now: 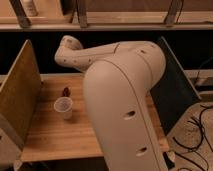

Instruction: Place the bottle in the ceramic bowl

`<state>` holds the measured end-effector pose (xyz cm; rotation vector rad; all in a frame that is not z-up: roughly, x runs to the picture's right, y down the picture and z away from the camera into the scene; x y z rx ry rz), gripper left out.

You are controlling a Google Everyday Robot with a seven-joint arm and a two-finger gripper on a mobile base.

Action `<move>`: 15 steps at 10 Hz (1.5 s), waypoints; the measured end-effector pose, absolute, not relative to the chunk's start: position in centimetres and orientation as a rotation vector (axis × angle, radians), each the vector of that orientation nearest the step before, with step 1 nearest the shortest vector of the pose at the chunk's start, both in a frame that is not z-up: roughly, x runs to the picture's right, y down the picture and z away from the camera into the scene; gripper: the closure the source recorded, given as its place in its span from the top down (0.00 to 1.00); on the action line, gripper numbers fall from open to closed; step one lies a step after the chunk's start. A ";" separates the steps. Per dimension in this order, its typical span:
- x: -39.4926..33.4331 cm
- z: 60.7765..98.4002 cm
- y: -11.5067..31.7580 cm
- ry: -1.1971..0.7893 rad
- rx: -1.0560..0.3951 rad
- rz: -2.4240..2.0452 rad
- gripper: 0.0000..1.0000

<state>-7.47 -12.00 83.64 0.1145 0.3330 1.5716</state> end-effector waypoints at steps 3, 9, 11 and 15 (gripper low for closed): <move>-2.9 84.2 -12.5 0.410 0.174 1.630 0.00; 0.3 83.4 -12.3 0.443 0.163 1.632 0.00; 1.1 83.8 -11.7 0.474 0.170 1.632 0.00; 6.1 85.5 -9.6 0.612 0.201 1.695 0.00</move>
